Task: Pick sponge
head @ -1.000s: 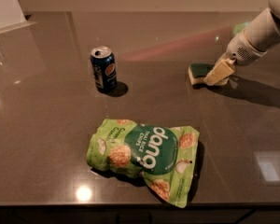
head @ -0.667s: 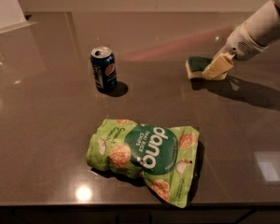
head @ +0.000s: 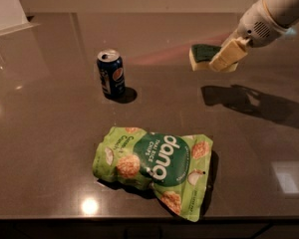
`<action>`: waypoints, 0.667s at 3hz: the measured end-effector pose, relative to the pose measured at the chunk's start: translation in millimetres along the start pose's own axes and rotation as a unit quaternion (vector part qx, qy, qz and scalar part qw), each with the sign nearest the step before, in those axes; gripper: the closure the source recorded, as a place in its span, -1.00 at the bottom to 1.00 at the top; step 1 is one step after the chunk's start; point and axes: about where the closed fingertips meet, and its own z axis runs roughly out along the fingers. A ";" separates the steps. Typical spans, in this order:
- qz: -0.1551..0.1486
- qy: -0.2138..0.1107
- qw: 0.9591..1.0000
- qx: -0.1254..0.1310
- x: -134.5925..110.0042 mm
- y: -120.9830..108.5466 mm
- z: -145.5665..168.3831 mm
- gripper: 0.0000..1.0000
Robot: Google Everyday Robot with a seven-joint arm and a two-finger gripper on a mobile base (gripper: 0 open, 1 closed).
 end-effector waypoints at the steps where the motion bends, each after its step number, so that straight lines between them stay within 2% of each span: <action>1: -0.017 -0.009 1.000 0.011 -32.7 15.2 -28.5 1.00; 2: -0.017 -0.009 1.000 0.011 -32.7 15.3 -28.5 1.00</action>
Offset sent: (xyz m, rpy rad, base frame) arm -0.0149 0.0230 0.0557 -0.0125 -0.0565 0.0088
